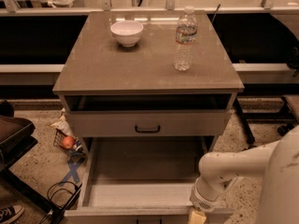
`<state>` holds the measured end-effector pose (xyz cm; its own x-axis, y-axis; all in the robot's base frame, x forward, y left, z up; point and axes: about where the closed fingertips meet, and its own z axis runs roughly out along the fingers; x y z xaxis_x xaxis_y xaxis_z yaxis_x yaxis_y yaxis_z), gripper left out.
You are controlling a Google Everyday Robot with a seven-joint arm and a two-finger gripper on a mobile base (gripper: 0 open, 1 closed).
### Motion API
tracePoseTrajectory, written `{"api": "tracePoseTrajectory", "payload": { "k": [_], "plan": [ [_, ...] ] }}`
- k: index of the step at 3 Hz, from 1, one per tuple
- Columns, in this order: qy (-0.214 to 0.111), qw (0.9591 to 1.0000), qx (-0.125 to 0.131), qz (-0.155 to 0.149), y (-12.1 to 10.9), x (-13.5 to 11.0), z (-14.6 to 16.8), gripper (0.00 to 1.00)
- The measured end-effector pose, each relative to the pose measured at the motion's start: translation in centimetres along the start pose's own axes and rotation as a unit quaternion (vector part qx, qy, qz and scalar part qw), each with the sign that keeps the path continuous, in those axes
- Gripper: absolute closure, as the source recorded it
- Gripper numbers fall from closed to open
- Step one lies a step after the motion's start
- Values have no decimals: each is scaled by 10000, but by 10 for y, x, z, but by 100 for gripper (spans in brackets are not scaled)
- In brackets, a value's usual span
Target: Open middle drawer
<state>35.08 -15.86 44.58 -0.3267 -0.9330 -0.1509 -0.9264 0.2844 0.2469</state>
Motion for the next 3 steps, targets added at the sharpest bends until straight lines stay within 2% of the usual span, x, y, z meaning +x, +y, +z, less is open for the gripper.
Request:
{"api": "tracePoseTrajectory", "payload": {
  "k": [1,2,3],
  "plan": [
    [98,9999,112,22,5,3,-14,2],
    [460,9981,410,82,10,2,-49,23],
    [675,9949,748,74,-5,-2,-88,47]
  ]
}}
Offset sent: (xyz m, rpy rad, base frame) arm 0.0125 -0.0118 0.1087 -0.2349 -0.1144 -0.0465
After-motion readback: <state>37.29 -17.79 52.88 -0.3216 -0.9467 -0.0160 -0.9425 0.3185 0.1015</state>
